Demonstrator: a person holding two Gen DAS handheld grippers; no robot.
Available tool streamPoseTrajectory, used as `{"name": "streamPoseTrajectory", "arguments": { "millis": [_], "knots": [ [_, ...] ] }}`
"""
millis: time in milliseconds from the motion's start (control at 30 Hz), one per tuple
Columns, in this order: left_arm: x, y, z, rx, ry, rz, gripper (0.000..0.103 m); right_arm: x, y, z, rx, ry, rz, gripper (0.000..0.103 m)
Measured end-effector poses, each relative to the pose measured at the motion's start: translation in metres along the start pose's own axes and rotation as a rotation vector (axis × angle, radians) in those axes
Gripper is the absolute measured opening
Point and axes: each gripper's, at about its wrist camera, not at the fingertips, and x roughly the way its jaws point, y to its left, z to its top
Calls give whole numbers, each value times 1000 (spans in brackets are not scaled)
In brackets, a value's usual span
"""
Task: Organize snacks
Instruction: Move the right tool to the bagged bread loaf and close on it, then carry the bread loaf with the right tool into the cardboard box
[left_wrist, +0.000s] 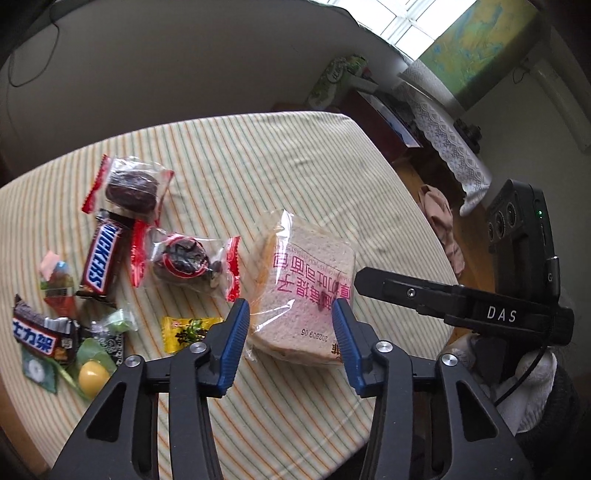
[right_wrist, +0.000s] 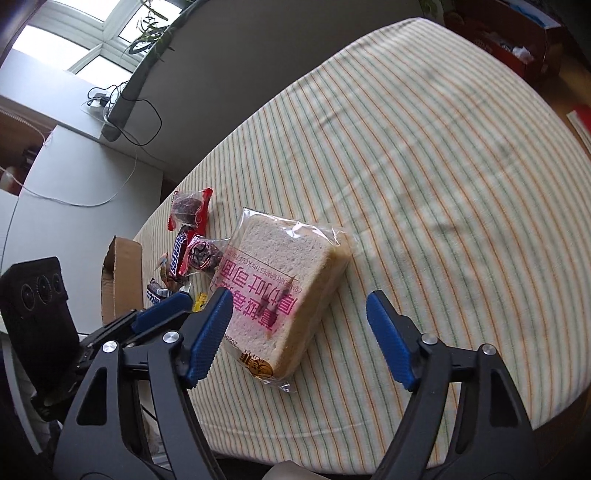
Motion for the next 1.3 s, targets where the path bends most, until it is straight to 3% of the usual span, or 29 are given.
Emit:
{"name": "streamPoseTrajectory", "arguments": {
  "millis": [333,533,700,767,800,1033,1300],
  "knots": [
    [23,6,4,14,57,-7,44,23,-12,7,88,69,74,78],
    [33,14,4,-14,84,-26,45,36,-7,8,80,102,81,68],
    [39,17,4,-18,115,-60,51,42,-6,12,75,118,79,68],
    [44,13,4,8,138,-52,62,45,-2,14,59,127,71,68],
    [47,9,4,17,150,-46,63,46,0,15,54,130,68,68],
    [46,-15,-2,150,128,14,64,46,7,15,43,130,50,66],
    [33,-14,-4,135,87,28,63,41,24,17,-8,128,46,63]
  ]
}}
